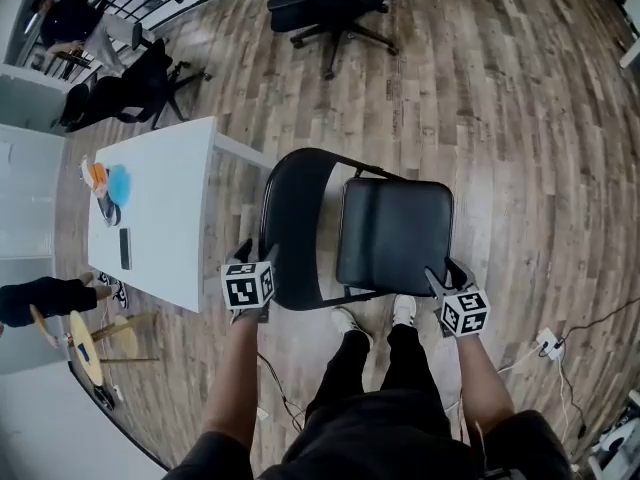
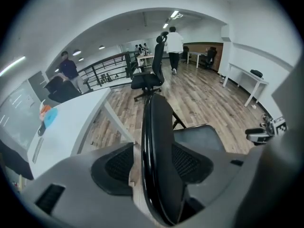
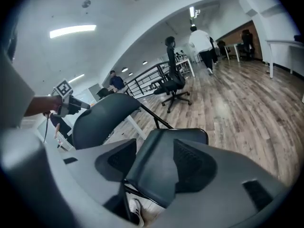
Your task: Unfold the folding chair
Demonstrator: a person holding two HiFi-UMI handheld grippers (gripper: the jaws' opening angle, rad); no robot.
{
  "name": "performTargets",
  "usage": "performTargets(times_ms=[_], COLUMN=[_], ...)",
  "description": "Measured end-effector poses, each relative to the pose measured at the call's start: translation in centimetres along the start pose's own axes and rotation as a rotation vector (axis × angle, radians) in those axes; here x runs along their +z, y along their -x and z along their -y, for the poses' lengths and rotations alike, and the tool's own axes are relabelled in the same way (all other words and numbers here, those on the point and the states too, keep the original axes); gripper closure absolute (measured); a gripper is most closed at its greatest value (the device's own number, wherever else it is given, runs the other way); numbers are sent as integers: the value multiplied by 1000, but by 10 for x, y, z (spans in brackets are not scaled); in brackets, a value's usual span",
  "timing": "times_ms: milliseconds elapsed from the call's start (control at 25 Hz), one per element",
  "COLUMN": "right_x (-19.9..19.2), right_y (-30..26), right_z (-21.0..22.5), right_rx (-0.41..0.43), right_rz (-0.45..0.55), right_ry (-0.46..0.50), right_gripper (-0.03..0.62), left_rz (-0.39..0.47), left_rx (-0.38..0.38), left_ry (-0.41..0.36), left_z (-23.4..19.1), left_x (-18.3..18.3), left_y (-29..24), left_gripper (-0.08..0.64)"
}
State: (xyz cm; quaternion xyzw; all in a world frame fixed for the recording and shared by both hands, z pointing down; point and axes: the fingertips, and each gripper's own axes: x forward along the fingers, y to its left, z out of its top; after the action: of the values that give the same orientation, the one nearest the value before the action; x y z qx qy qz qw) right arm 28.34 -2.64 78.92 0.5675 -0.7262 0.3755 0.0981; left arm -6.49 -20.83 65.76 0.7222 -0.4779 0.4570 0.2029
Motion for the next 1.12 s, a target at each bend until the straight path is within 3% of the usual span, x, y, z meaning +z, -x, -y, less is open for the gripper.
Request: performTargets(times_ms=[240, 440, 720, 920, 1120], right_x=[-57, -118, -183, -203, -217], right_y=[-44, -82, -121, -156, -173], right_z=[94, 137, 190, 203, 198], right_rx=[-58, -10, 15, 96, 234], right_rz=[-81, -161, -197, -181, -158], right_ry=[-195, -395, -515, -590, -688], right_gripper=[316, 268, 232, 218, 210], left_rz=[-71, -106, -132, -226, -230], left_rx=[-71, -136, -242, -331, -322], left_ry=[-13, 10, 40, -10, -20], left_z=[13, 14, 26, 38, 41], left_x=[3, 2, -4, -16, -21], left_y=[-52, -78, -112, -119, -127], left_gripper=[321, 321, 321, 322, 333])
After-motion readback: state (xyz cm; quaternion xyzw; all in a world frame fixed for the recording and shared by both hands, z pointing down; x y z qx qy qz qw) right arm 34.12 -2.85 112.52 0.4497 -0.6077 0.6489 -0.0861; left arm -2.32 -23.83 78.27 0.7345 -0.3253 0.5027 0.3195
